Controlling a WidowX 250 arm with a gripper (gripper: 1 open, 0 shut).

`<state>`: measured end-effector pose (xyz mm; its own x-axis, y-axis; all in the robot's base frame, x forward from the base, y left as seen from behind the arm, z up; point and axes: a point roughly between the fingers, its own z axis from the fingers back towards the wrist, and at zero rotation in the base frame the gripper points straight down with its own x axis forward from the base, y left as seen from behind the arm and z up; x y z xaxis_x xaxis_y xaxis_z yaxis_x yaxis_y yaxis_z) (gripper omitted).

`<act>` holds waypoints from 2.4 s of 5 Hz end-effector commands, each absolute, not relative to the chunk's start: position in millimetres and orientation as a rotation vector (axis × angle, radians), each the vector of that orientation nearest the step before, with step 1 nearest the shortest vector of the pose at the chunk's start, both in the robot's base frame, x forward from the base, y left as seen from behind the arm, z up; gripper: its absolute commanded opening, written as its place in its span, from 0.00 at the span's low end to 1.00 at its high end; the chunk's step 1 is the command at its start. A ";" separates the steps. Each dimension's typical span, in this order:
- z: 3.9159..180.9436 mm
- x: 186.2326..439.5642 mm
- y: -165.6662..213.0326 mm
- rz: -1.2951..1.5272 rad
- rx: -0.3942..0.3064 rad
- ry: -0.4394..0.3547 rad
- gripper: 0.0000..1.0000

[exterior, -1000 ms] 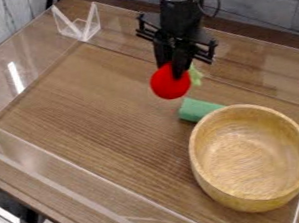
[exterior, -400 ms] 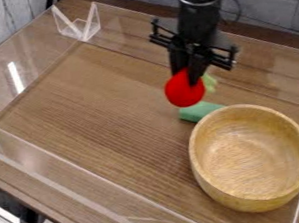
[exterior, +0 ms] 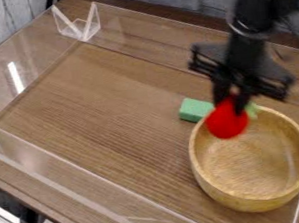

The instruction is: Move the red fruit to the right

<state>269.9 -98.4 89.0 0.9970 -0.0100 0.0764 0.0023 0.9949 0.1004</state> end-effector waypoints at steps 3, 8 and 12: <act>93.1 247.3 -126.9 -0.035 0.061 -0.104 0.00; 91.0 253.7 -133.9 0.029 0.029 -0.094 1.00; 96.1 251.5 -148.8 -0.081 0.017 -0.084 1.00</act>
<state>245.5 -142.3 84.2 0.9966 -0.0696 0.0448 0.0679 0.9969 0.0401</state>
